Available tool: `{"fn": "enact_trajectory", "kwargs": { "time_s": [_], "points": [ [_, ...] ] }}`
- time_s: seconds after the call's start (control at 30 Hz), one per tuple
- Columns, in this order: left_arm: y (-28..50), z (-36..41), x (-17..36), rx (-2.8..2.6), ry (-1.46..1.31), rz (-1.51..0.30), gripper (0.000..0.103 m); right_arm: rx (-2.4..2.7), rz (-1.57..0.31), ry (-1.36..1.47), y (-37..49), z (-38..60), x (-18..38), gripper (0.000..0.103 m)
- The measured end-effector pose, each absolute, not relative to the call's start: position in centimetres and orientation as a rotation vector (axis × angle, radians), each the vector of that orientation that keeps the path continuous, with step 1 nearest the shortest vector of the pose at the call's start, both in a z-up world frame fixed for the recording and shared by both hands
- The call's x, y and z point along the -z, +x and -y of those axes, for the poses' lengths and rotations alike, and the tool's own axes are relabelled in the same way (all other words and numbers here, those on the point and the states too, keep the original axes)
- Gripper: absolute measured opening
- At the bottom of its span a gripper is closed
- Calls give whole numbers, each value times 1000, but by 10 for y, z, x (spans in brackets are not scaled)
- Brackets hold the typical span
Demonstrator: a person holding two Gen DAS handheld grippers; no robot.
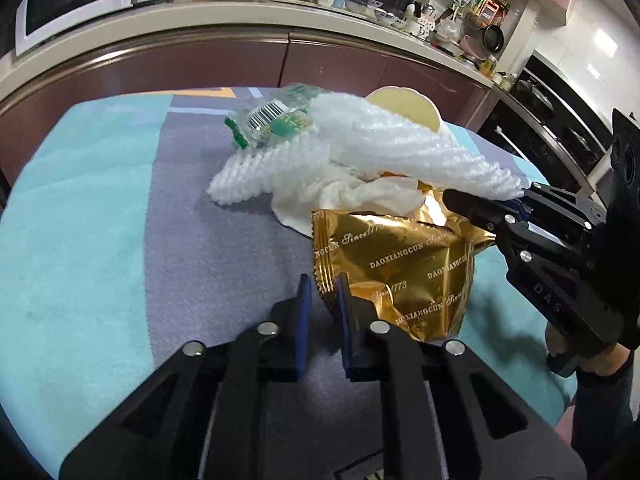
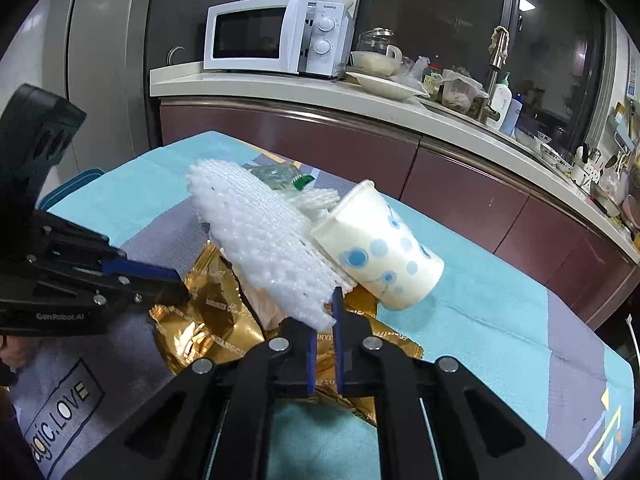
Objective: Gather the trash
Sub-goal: 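Grasp the gold foil bag with the left gripper while the right gripper grasps a foam net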
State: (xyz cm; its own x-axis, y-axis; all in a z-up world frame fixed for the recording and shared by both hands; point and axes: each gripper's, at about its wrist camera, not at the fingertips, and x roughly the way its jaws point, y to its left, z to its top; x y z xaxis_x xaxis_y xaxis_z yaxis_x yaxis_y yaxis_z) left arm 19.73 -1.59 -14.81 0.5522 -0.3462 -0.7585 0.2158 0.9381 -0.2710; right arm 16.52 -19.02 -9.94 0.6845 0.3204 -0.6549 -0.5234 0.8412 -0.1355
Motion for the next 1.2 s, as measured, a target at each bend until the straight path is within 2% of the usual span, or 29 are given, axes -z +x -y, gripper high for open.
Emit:
{"fn": "enact_trajectory", "kwargs": {
  "time_s": [0.27, 0.3, 0.33, 0.37, 0.4, 0.47, 0.53, 0.57, 0.6, 0.63, 0.67, 0.7, 0.93, 1.2],
  "points": [
    [194, 21, 144, 341, -118, -925, 7, -484, -649, -290, 161, 200, 91, 4],
    [196, 21, 144, 337, -121, -935, 22, -484, -647, -285, 160, 202, 90, 4],
    [196, 20, 144, 332, -126, -942, 63, -484, -647, -281, 159, 203, 90, 4],
    [197, 17, 144, 327, -148, -942, 80, -488, -645, -276, 157, 204, 89, 4],
    [198, 16, 143, 335, -175, -942, 83, -490, -645, -273, 156, 205, 88, 4],
    [200, 19, 144, 380, -207, -965, 81, -497, -643, -267, 153, 207, 87, 3],
    [203, 23, 147, 390, -197, -973, 85, -499, -640, -264, 151, 208, 86, 3],
    [204, 26, 148, 393, -188, -972, 84, -498, -634, -265, 149, 208, 85, 3],
    [205, 30, 147, 386, -161, -970, 67, -499, -630, -264, 148, 209, 84, 3],
    [207, 33, 148, 403, -152, -976, 36, -500, -626, -261, 146, 209, 83, 3],
    [210, 36, 148, 413, -157, -990, 24, -500, -623, -259, 145, 210, 82, 3],
    [212, 37, 149, 419, -167, -996, 8, -500, -621, -258, 145, 211, 81, 3],
    [206, 44, 152, 476, -184, -977, 1, -501, -618, -237, 144, 214, 80, 3],
    [181, 33, 130, 464, -178, -897, 1, -503, -583, -232, 134, 216, 69, 3]
  ]
}}
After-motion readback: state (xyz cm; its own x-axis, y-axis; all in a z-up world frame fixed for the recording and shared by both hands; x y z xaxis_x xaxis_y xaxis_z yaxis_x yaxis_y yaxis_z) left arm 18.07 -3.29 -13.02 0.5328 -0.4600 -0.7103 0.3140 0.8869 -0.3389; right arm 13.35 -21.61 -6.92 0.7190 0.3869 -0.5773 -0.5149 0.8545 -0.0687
